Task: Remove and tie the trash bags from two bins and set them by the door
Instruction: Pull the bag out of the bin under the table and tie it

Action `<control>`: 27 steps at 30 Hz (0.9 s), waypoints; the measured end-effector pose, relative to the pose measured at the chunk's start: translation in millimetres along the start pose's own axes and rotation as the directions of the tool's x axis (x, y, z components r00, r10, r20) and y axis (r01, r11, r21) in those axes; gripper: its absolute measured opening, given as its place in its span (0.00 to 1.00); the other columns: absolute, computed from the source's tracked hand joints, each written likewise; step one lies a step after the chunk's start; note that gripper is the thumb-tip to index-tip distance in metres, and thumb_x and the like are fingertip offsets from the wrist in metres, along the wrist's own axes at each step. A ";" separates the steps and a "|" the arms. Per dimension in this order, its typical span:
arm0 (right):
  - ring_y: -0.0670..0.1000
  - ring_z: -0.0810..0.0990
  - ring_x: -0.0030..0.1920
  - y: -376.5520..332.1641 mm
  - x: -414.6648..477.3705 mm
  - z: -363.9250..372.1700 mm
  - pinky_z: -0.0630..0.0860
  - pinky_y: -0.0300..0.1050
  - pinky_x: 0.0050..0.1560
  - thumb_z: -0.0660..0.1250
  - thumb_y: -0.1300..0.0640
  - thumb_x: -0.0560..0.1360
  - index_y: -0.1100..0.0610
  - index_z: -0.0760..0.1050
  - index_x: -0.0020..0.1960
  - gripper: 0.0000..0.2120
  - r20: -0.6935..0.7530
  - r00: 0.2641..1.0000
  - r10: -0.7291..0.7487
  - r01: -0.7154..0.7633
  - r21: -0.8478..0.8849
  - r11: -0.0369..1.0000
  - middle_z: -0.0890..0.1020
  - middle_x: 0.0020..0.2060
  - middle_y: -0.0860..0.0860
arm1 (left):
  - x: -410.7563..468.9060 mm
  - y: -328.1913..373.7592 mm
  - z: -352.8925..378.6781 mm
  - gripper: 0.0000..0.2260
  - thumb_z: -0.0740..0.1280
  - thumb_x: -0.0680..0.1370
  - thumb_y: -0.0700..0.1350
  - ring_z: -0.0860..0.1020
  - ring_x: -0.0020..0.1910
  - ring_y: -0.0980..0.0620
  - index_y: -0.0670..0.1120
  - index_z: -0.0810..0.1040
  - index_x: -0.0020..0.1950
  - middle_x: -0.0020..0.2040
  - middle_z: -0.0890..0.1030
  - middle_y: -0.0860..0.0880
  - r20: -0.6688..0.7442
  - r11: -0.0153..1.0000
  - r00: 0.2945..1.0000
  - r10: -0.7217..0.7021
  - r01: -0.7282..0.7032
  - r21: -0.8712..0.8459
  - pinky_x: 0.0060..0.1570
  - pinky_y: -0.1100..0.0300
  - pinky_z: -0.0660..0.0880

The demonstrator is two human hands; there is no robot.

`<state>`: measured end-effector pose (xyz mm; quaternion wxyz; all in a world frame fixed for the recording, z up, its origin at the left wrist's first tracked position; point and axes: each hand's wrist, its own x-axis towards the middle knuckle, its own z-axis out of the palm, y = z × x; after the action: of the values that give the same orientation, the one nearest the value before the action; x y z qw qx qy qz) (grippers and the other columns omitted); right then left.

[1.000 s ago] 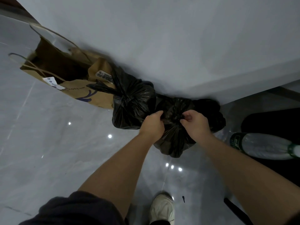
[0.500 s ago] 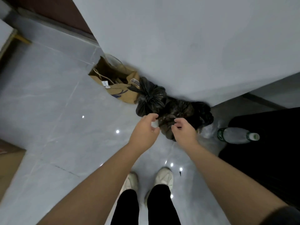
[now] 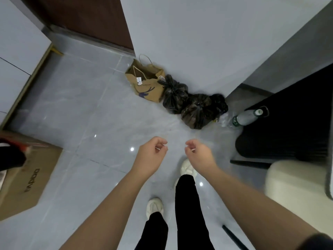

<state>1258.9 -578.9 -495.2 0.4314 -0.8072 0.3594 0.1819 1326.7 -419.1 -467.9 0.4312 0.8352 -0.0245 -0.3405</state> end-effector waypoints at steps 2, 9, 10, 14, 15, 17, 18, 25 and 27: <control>0.48 0.76 0.44 -5.5 -28.1 5.0 0.68 0.38 0.46 0.62 0.58 0.77 0.56 0.75 0.59 0.12 -0.017 1.000 -0.020 0.020 0.022 1.000 0.78 0.46 0.48 | -30.7 -2.9 -7.1 0.05 0.67 0.76 0.43 0.81 0.44 0.52 0.50 0.79 0.50 0.44 0.82 0.52 -0.015 1.000 1.000 0.015 -0.016 -0.026 0.48 0.59 0.77; 0.43 0.76 0.39 -8.6 -100.1 -8.4 0.72 0.35 0.37 0.62 0.57 0.78 0.53 0.75 0.57 0.09 0.019 0.994 -0.109 0.108 0.063 0.992 0.78 0.44 0.46 | -112.4 -13.0 1.5 0.06 0.67 0.76 0.43 0.81 0.43 0.54 0.55 0.78 0.46 0.42 0.82 0.53 -0.062 0.996 0.998 -0.015 0.010 -0.087 0.47 0.61 0.77; 0.44 0.76 0.39 -4.8 -111.1 -13.8 0.74 0.38 0.39 0.62 0.57 0.78 0.54 0.75 0.57 0.09 0.024 0.994 -0.111 0.109 0.068 0.992 0.78 0.44 0.46 | -124.4 -11.4 6.9 0.06 0.67 0.76 0.43 0.81 0.43 0.54 0.55 0.78 0.46 0.42 0.82 0.53 -0.070 0.995 0.997 -0.020 0.013 -0.098 0.47 0.62 0.76; 0.48 0.79 0.43 22.8 -153.6 -34.3 0.78 0.43 0.44 0.62 0.57 0.77 0.54 0.77 0.57 0.10 0.057 0.989 -0.134 0.132 0.042 0.990 0.80 0.44 0.48 | -172.0 -0.6 37.2 0.05 0.68 0.76 0.43 0.81 0.43 0.54 0.54 0.79 0.46 0.43 0.82 0.53 -0.106 0.989 0.994 -0.024 0.008 -0.146 0.45 0.64 0.76; 0.49 0.79 0.44 32.8 -164.0 -39.1 0.77 0.40 0.44 0.63 0.57 0.77 0.55 0.77 0.57 0.09 0.072 0.986 -0.151 0.149 0.030 0.988 0.80 0.45 0.48 | -184.0 1.3 46.6 0.05 0.68 0.76 0.43 0.81 0.43 0.54 0.53 0.79 0.47 0.43 0.82 0.53 -0.116 0.989 0.993 -0.019 0.001 -0.148 0.45 0.65 0.76; 0.49 0.79 0.44 55.6 -184.2 -47.9 0.72 0.30 0.39 0.63 0.58 0.77 0.56 0.77 0.56 0.09 0.094 0.980 -0.176 0.177 -0.001 0.984 0.80 0.45 0.49 | -208.6 3.1 67.2 0.04 0.68 0.76 0.44 0.81 0.43 0.56 0.53 0.79 0.47 0.44 0.82 0.54 -0.132 0.988 0.991 -0.011 -0.009 -0.154 0.44 0.67 0.75; 0.49 0.79 0.44 67.7 -194.2 -51.7 0.70 0.26 0.37 0.64 0.58 0.77 0.56 0.77 0.55 0.08 0.098 0.979 -0.179 0.182 -0.013 0.983 0.81 0.44 0.49 | -221.7 3.5 78.0 0.05 0.68 0.76 0.44 0.81 0.43 0.57 0.54 0.79 0.47 0.43 0.82 0.55 -0.138 0.987 0.990 -0.013 -0.010 -0.160 0.44 0.70 0.74; 0.49 0.81 0.45 134.8 -261.5 -60.6 0.75 0.41 0.49 0.65 0.57 0.76 0.54 0.79 0.52 0.07 0.129 0.971 -0.202 0.205 -0.006 0.979 0.84 0.43 0.49 | -307.1 -4.9 138.7 0.05 0.68 0.76 0.42 0.81 0.43 0.57 0.52 0.79 0.46 0.42 0.82 0.56 -0.161 0.985 0.987 -0.018 -0.009 -0.170 0.42 0.72 0.74; 0.48 0.81 0.45 149.5 -277.0 -58.5 0.75 0.39 0.49 0.64 0.57 0.76 0.53 0.79 0.52 0.07 0.150 0.963 -0.223 0.225 0.002 0.974 0.84 0.44 0.49 | -324.2 -10.0 149.9 0.05 0.68 0.76 0.42 0.81 0.43 0.57 0.52 0.79 0.46 0.42 0.82 0.56 -0.181 0.984 0.983 -0.026 -0.007 -0.176 0.42 0.73 0.73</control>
<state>960.6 -565.3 -379.6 0.4687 -0.8300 0.2312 0.1947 987.1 -409.9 -357.1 0.5019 0.8217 0.0491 -0.2655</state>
